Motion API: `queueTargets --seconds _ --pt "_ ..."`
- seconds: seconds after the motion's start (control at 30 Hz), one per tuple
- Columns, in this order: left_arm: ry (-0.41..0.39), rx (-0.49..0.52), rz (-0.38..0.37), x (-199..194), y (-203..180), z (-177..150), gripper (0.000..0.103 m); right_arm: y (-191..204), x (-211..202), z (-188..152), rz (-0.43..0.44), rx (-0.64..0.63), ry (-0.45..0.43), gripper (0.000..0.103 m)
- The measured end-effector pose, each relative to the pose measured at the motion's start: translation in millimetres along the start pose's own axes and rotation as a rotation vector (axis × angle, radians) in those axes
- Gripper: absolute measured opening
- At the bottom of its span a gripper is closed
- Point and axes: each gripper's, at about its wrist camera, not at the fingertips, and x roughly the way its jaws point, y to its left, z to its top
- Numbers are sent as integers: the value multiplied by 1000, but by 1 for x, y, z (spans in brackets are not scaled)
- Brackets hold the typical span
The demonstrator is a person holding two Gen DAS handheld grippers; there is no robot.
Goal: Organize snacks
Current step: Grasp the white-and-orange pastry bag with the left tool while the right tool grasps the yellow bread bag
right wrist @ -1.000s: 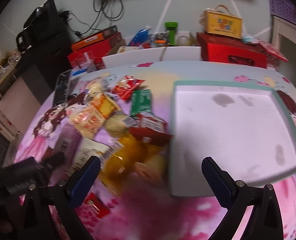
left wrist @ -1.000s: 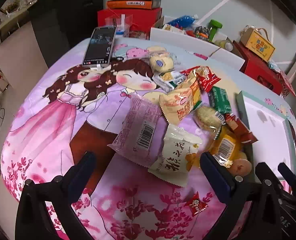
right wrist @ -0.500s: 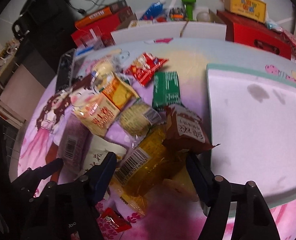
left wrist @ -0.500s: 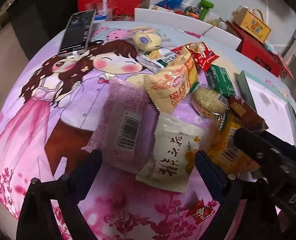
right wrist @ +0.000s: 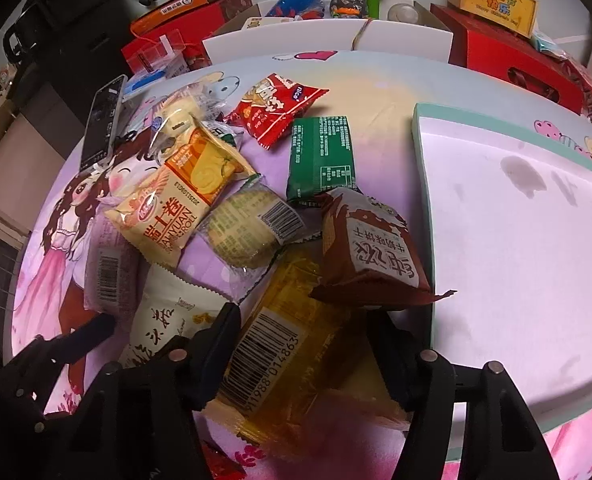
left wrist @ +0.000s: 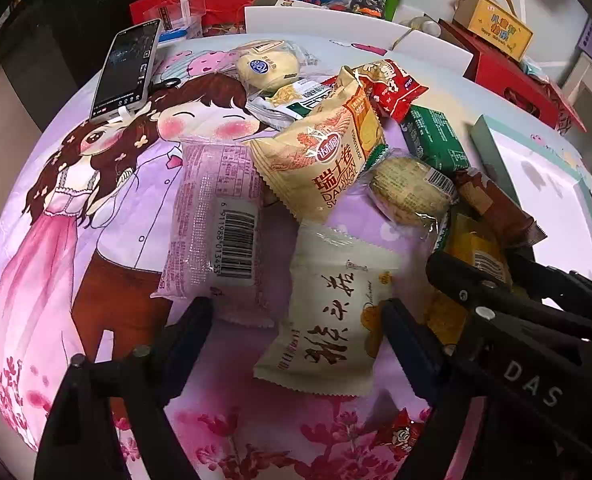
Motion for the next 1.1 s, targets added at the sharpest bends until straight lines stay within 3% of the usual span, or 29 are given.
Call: queueTargets --seconds 0.2,0.47,0.6,0.7,0.93,1.07,1.1 --pt "-3 44 -42 -3 -12 -1 54 -4 -10 -4 25 5 -26 52" --pt "-6 68 -29 -3 -17 -3 53 -10 -18 -10 63 20 -45 47" --pt "-21 87 -108 -10 -26 -2 50 -13 -19 -13 76 25 -49 47" --pt "1 120 -57 -2 -34 -3 52 -14 -19 -15 78 19 -51 47" --pt "7 89 -71 3 -30 -1 55 -15 -19 -14 88 22 -57 46" --pt "1 42 -43 -1 -15 -1 51 -17 -22 -15 105 28 -61 45" --pt "-7 33 -35 -2 -11 0 44 -18 -22 -15 115 33 -62 44"
